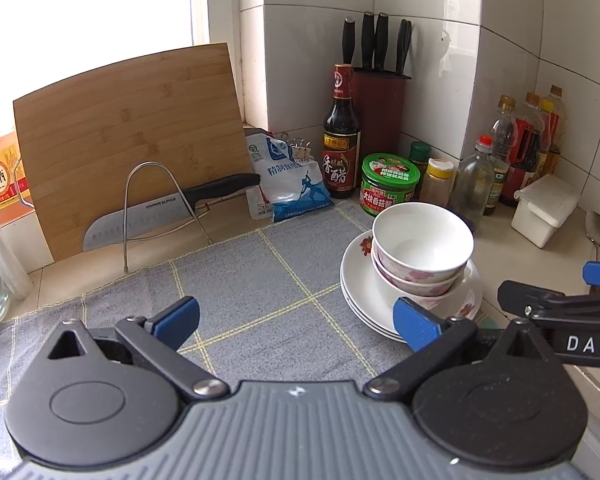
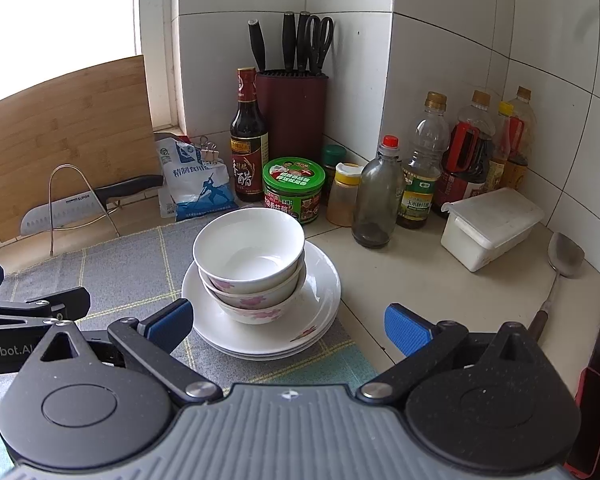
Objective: Organize plates and bowls
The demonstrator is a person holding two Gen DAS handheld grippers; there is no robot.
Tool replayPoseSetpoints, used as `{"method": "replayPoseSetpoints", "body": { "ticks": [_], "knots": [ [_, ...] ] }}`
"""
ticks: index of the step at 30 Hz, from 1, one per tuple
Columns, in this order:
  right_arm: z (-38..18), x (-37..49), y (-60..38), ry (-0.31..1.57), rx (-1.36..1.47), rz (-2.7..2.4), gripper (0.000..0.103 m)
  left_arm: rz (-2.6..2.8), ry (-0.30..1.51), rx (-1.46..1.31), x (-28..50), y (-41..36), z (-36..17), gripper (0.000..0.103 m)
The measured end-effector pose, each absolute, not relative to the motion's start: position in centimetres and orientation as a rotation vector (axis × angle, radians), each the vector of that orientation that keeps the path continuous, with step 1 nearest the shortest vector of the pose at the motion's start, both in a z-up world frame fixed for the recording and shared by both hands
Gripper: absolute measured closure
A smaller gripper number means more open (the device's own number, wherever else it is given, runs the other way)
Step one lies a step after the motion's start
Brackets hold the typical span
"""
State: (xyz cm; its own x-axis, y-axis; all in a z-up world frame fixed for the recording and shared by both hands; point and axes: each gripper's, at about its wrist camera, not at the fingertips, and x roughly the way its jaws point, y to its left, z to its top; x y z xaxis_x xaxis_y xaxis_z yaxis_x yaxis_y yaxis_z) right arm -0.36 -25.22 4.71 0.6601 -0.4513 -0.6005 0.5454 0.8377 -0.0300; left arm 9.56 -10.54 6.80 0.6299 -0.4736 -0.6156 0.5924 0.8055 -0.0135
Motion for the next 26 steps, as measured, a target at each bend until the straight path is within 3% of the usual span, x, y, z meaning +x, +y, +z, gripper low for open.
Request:
{"method": "replayPoseSetpoints", "body": {
  "ticks": [26],
  "knots": [
    [5.35,-0.79,-24.94,0.628,0.139,-0.575,0.000,-0.623,0.649,0.186,9.29,-10.47,7.17,0.001]
  ]
}}
